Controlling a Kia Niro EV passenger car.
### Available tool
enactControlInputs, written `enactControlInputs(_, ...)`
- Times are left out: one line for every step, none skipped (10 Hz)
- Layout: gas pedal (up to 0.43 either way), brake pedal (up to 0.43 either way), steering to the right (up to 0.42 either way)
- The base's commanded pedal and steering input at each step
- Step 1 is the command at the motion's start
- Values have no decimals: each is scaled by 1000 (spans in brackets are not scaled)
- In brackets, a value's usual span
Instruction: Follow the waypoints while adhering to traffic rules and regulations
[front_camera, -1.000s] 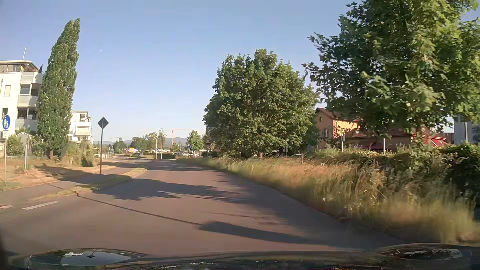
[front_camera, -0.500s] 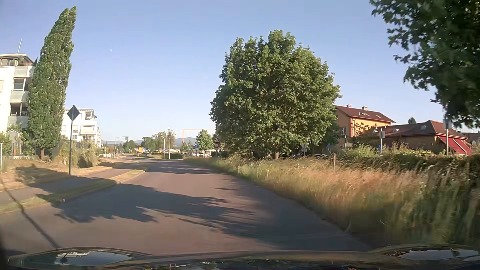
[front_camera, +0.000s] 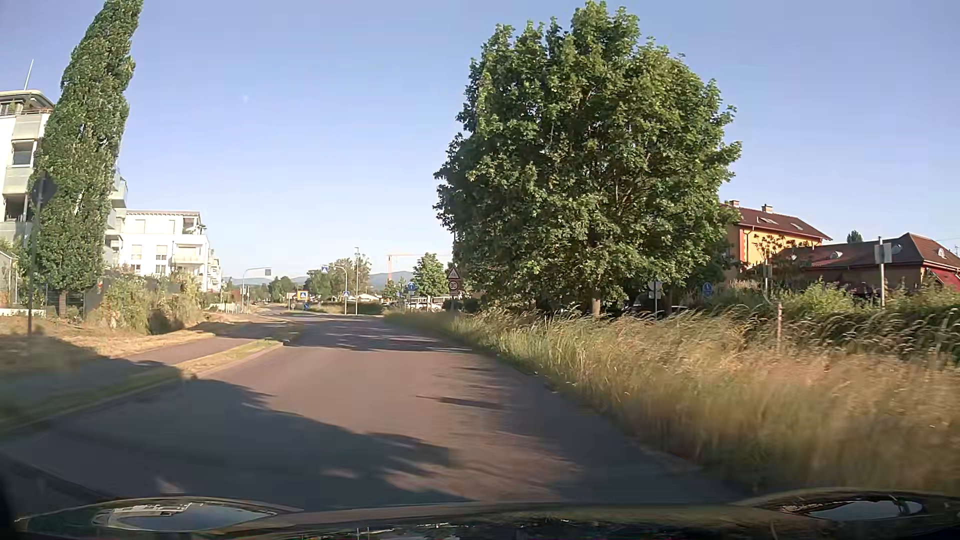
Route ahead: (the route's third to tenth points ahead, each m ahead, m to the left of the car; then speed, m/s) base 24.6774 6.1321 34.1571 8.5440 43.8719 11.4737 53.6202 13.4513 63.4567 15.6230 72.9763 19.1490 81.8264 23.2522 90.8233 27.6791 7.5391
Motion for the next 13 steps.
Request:
enactControlInputs(87, 0, -46)
enactControlInputs(87, 0, -46)
enactControlInputs(87, 0, -46)
enactControlInputs(87, 0, -46)
enactControlInputs(87, 0, -45)
enactControlInputs(87, 0, -44)
enactControlInputs(98, 0, -44)
enactControlInputs(98, 0, -44)
enactControlInputs(98, 0, -44)
enactControlInputs(98, 0, -43)
enactControlInputs(98, 0, -41)
enactControlInputs(98, 0, -40)
enactControlInputs(98, 0, -40)
